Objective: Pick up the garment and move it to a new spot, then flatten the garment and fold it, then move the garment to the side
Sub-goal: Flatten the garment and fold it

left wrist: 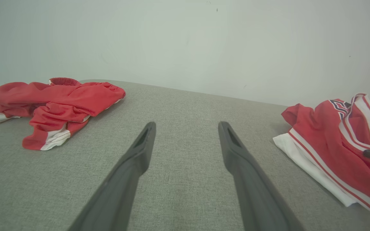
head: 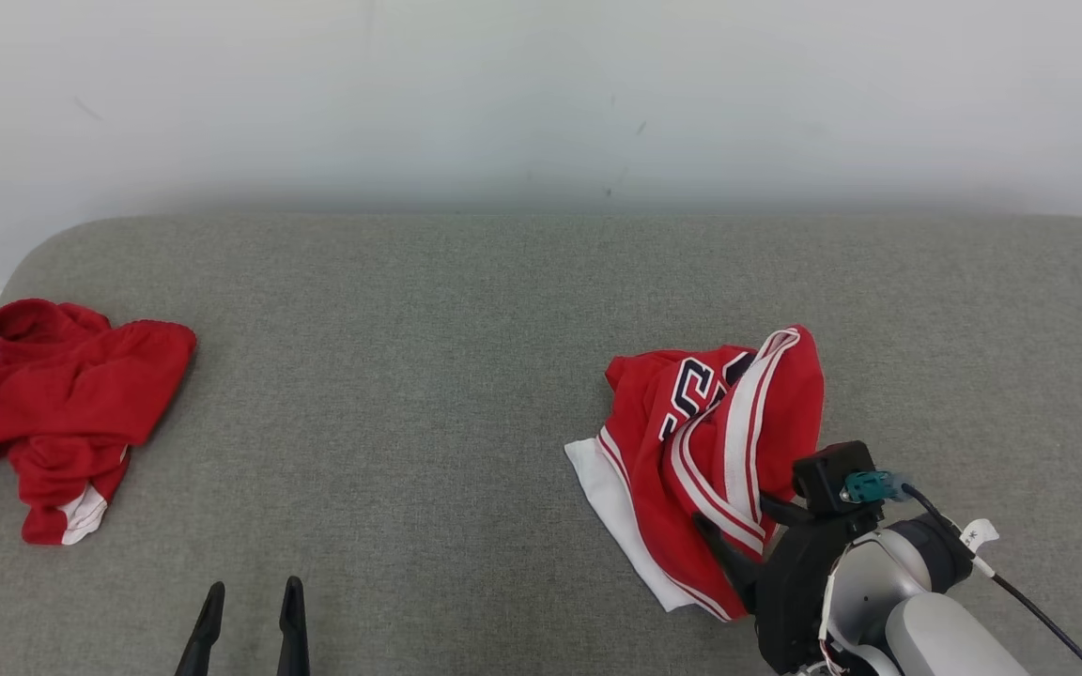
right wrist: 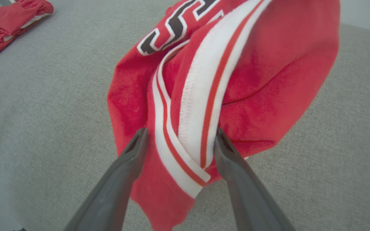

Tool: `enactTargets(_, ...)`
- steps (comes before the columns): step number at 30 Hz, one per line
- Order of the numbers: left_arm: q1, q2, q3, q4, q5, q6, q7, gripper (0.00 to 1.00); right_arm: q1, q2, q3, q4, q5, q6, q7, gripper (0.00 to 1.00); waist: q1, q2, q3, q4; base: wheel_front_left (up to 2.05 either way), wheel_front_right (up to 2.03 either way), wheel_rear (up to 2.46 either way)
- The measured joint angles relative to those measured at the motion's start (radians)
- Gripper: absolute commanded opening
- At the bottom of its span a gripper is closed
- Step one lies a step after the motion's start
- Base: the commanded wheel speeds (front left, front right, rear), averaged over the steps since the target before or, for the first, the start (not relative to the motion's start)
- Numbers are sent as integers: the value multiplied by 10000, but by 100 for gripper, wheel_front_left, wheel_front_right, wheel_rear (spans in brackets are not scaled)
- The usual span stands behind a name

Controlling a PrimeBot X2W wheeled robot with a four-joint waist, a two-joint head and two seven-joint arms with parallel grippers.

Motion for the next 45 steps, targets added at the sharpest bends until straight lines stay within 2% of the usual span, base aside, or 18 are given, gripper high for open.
enactTargets(2,13,2,12,0,0,0,0,100,3,0,142,-17,-2,0,79,100,0,0,-4,-35,0,0,0)
enactTargets(5,14,0,-25,4,4,0,0,100,5,0,328,38,2,0,171,94,0,0,16,-44,0,0,0)
enactTargets(7,13,0,-44,12,4,0,0,100,-5,-15,456,128,4,0,263,81,0,0,35,-28,0,0,0)
enactTargets(8,13,0,-42,13,4,0,0,100,-21,-21,499,174,10,0,305,49,0,0,49,-20,0,0,0)
enactTargets(9,13,0,-56,25,4,0,0,100,-58,-50,554,240,10,0,370,41,0,0,62,-9,0,0,0)
enactTargets(10,13,0,-63,38,4,0,0,100,-84,-88,627,261,8,0,387,14,0,0,75,4,0,0,0)
enactTargets(11,12,0,-75,56,2,0,0,100,-117,-113,673,263,2,0,366,0,0,0,89,20,0,0,0)
enactTargets(17,5,0,-19,94,-17,0,0,100,-684,-79,784,-272,238,0,-128,0,0,0,81,107,0,0,0)
enactTargets(21,8,2,82,52,-44,0,0,100,-1309,148,963,-949,802,0,-205,0,0,0,47,93,0,0,0)
enactTargets(26,-58,0,174,-151,-54,0,0,100,-3283,577,1822,-1402,1724,0,35,0,-1,0,161,-14,0,0,0)
enactTargets(29,-150,-2,84,-188,-23,0,0,100,-4443,892,2385,-1198,2383,0,171,0,-1,0,265,-16,0,0,0)
enactTargets(33,-337,-4,-17,-282,-13,0,0,100,-5934,1434,2591,-840,3666,0,-17,0,-1,0,413,62,0,0,0)
enactTargets(37,-493,0,-77,-374,-13,0,0,100,-7445,1795,2491,-629,4602,0,-903,0,-1,0,560,196,0,0,0)
enactTargets(38,-498,-2,-65,-389,-15,0,0,100,-8102,1858,2316,-543,4905,0,-1521,0,-1,0,623,260,0,0,0)
enactTargets(41,-496,-2,-29,-397,-15,0,0,100,-8725,1921,1914,-142,5147,0,-2326,0,-1,0,672,319,0,0,0)
enactTargets(45,-477,-2,52,-426,-23,0,0,100,-8721,1797,1649,669,4995,0,-2523,0,-1,0,672,288,0,0,0)
